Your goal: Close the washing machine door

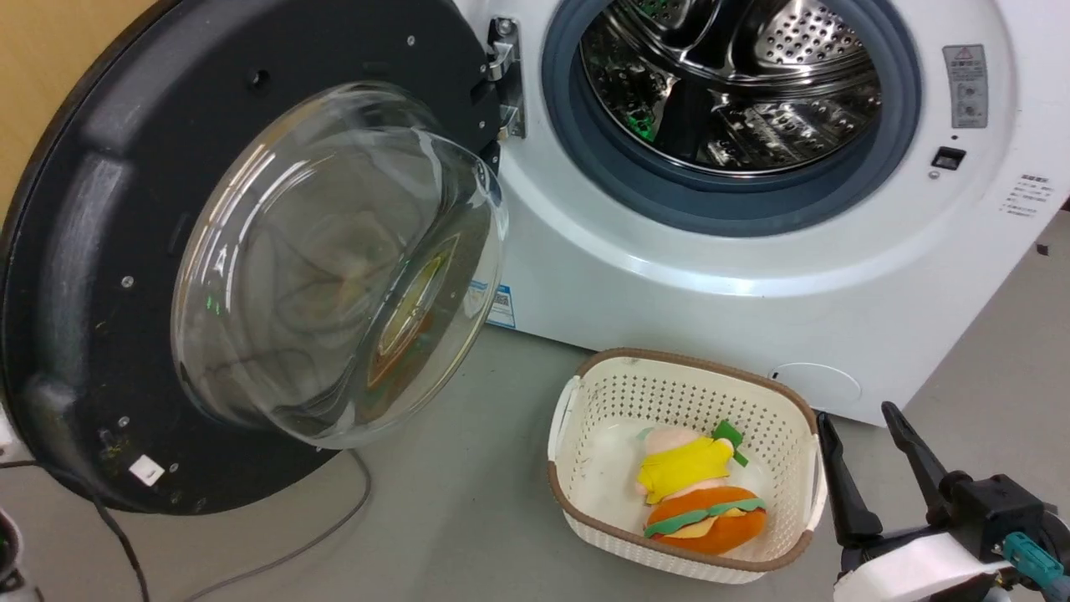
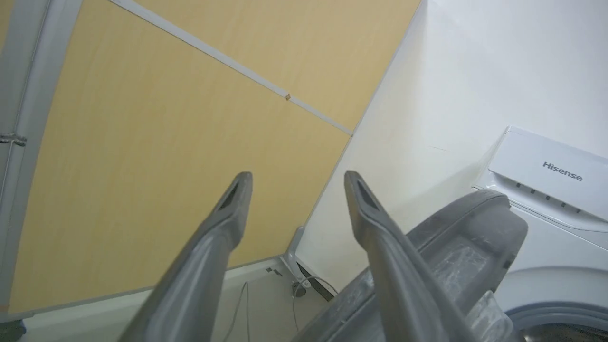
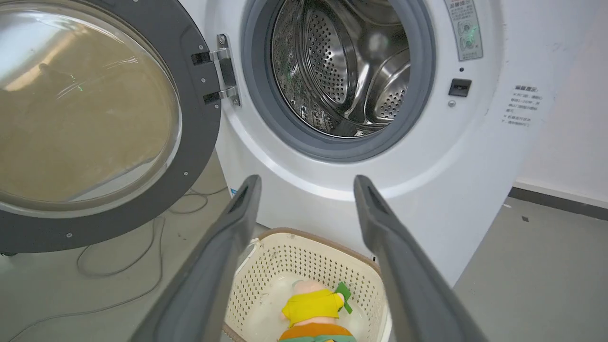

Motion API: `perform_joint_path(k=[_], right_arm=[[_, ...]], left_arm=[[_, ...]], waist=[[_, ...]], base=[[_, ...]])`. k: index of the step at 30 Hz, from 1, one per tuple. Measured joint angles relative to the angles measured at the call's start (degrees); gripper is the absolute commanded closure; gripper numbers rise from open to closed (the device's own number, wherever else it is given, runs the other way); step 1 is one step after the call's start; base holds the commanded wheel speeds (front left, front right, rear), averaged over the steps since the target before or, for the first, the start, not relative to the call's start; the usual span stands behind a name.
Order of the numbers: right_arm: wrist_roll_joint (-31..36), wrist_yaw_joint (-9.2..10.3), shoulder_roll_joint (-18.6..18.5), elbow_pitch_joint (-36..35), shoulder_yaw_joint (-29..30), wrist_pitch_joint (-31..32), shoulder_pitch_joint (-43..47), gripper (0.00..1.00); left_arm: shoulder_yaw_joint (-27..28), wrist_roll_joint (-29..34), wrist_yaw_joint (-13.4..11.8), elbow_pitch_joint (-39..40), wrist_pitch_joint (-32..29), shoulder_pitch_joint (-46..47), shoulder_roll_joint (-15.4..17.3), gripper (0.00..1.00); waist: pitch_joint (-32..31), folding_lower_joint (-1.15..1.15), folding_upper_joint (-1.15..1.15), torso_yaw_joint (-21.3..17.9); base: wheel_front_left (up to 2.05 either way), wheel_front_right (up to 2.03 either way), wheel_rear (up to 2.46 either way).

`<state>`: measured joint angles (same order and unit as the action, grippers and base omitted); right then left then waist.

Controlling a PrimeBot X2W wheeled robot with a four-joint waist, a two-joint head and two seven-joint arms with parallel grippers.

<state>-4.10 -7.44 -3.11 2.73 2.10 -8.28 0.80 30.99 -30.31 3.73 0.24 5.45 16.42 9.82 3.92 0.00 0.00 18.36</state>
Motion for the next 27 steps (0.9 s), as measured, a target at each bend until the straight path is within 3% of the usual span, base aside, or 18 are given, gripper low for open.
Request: perform_joint_path(k=[6,7,8,19,27], right_arm=[[0.00,0.00,0.00,0.23,0.16,-0.96,-0.08,0.00],[0.00,0.00,0.00,0.24,0.23,-1.03,-0.10,0.00],[0.00,0.00,0.00,0.24,0.35,-1.18,-0.11,0.00],[0.19,0.00,0.00,1.07,1.35,-2.47,-0.19,0.00],[0.26,0.00,0.01,2.31,0.90,-3.28,-1.53,0.00]], left_arm=[[1.36,-5.30,-0.62,-8.20,-5.50,4.28,5.19,0.00],[1.67,-6.08,-0.64,-9.48,-6.26,4.98,6.02,0.60],[1.98,-7.01,-0.71,-10.56,-6.88,5.79,6.65,1.00],[0.96,-15.90,-1.18,-20.58,-19.35,13.34,11.96,1.00],[-1.70,-21.23,0.64,-24.83,-29.55,15.39,13.81,1.00]], waist=[[0.69,0.00,0.00,1.50],[0.82,0.00,0.00,1.74],[0.96,0.00,0.00,1.98],[2.87,0.00,0.00,4.70],[4.09,0.00,0.00,5.89]], base=[[0.00,0.00,0.00],[0.00,0.00,0.00],[0.00,0.00,0.00],[0.00,0.00,0.00],[0.00,0.00,0.00]])
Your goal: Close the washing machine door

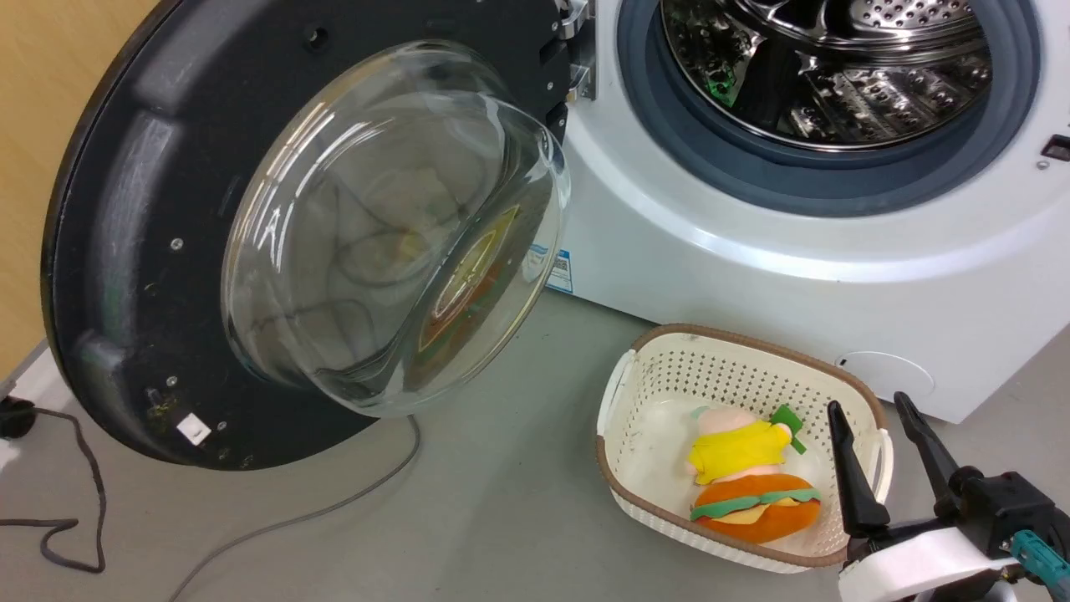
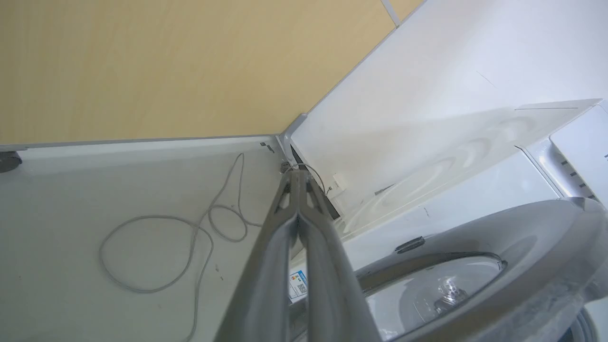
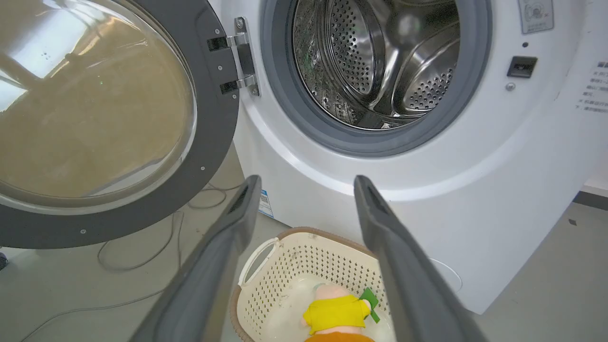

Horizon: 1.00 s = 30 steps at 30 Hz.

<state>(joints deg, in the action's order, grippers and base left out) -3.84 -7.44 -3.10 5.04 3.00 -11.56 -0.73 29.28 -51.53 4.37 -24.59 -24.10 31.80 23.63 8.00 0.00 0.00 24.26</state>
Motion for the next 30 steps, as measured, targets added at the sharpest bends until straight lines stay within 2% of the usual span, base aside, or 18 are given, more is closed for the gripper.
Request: perform_joint_path(k=[3,12,23,30], right_arm=[[-0.20,0.00,0.00,0.75,-0.16,-0.65,0.00,0.00],[-0.80,0.00,0.01,1.60,0.22,-1.70,0.00,0.00],[-1.91,0.00,0.03,2.35,0.53,-3.08,0.03,0.00],[-2.23,0.00,0.04,2.38,0.83,-3.18,0.24,0.00]], left_arm=[[-1.46,-3.82,1.04,-0.47,-6.19,-0.03,0.35,1.00],[-5.94,-13.12,1.96,4.82,-16.48,-3.99,0.63,1.00],[-11.37,-25.10,2.72,13.05,-23.09,-11.06,0.22,1.00],[-16.60,-27.09,2.85,20.61,-25.13,-16.17,-0.97,1.00]], waist=[[0.21,0.00,0.00,0.63],[0.04,0.00,0.00,2.50],[-1.01,0.00,0.00,5.29],[-1.89,0.00,0.00,5.63]], base=[[0.00,0.00,0.00],[0.00,0.00,0.00],[0.00,0.00,0.00],[0.00,0.00,0.00]])
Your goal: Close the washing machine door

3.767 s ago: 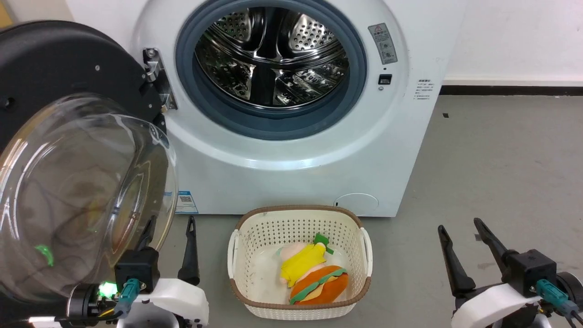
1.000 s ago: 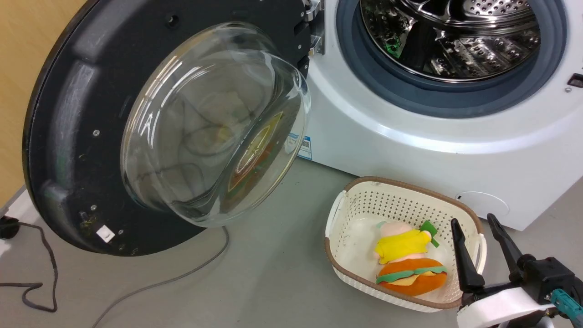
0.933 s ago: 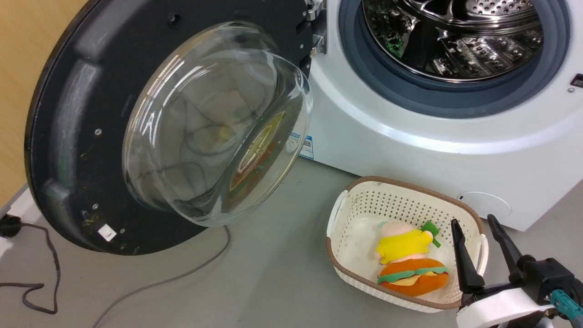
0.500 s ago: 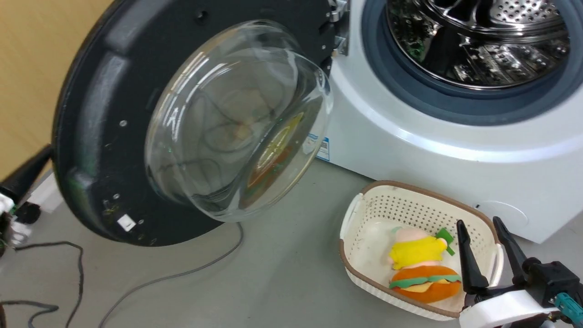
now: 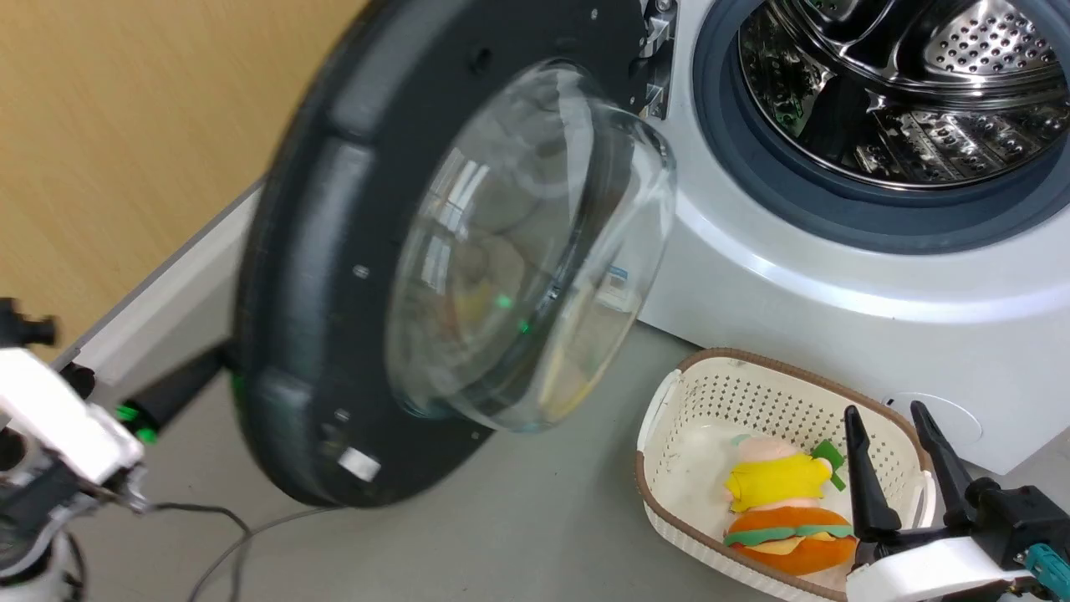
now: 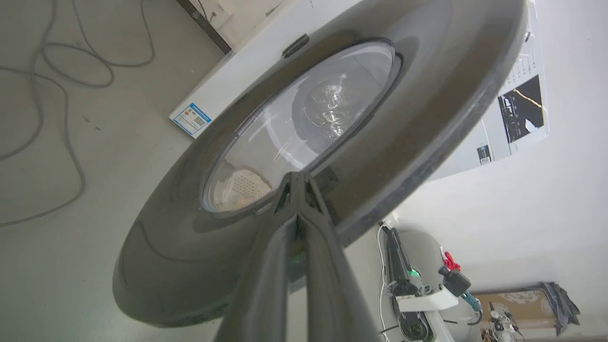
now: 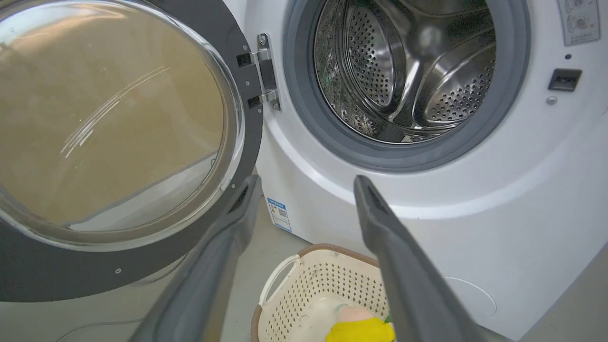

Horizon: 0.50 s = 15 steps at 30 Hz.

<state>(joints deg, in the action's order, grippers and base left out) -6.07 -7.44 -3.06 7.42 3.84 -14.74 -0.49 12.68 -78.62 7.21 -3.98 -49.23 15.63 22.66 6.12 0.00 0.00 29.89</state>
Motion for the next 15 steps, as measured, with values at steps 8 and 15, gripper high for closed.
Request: perform_joint_path(k=[8,15], right_arm=[[-0.18,0.00,0.02,-0.08,-0.41,0.00,-0.03,0.00],[-0.88,0.00,0.07,-1.13,-0.66,0.00,-0.03,0.00]], left_arm=[[-7.22,-1.42,0.01,8.72,-0.56,-4.54,-3.22,1.00],[-13.96,-2.35,0.01,13.01,0.63,-5.11,-6.34,1.00]], waist=[[-0.58,0.00,0.00,-1.90],[-1.18,0.00,0.00,-7.07]], base=[[0.00,0.00,0.00],[0.00,0.00,0.00]])
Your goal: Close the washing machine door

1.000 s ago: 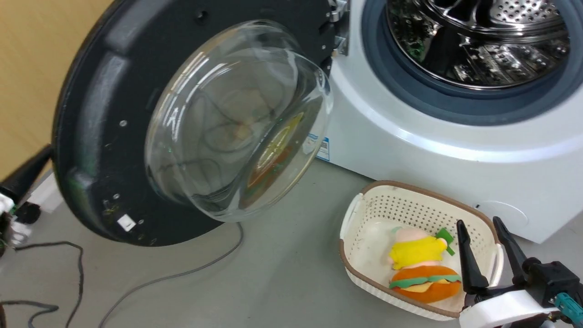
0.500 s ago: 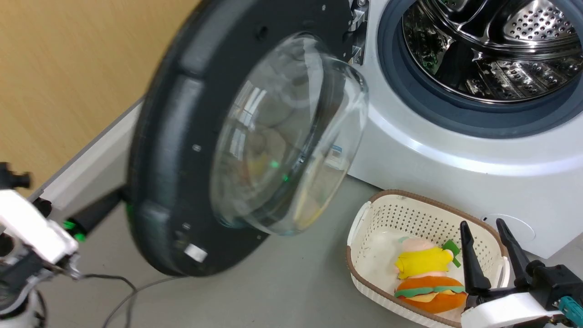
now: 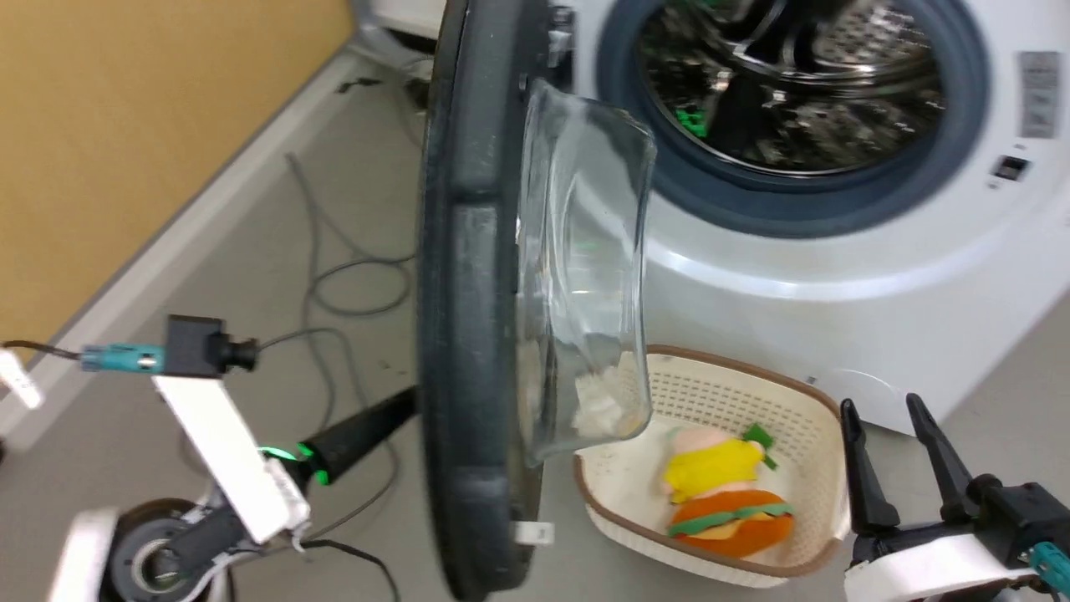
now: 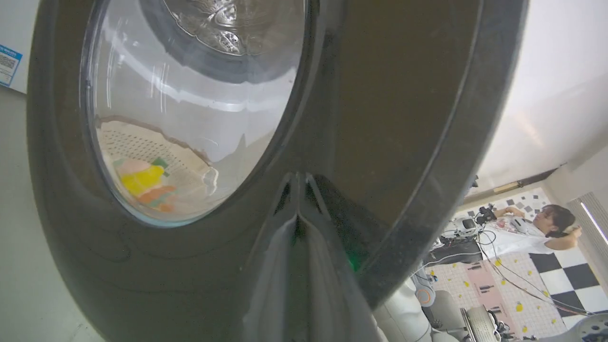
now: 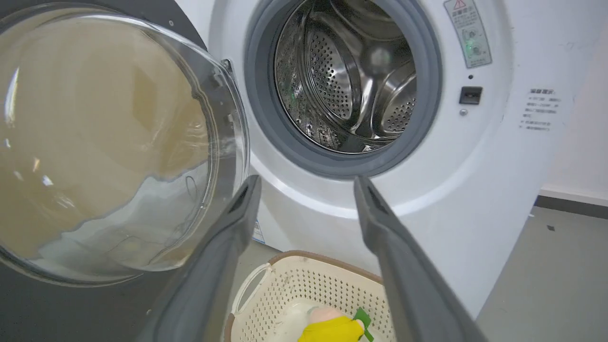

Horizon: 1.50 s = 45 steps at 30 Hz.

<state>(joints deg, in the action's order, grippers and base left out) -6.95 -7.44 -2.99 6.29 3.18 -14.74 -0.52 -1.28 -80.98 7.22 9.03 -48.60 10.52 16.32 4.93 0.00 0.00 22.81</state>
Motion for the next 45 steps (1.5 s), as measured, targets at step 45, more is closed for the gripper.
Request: perform_joint_path(k=[45], right_arm=[[-1.19,0.00,0.02,-4.89,2.64,0.00,-2.28,0.00]], left_arm=[[-21.73,23.57,-0.07,-14.70,53.46,6.91,0.32,1.00]], waist=[[3.57,0.00,0.00,-24.48]], base=[[0.00,0.00,0.00]])
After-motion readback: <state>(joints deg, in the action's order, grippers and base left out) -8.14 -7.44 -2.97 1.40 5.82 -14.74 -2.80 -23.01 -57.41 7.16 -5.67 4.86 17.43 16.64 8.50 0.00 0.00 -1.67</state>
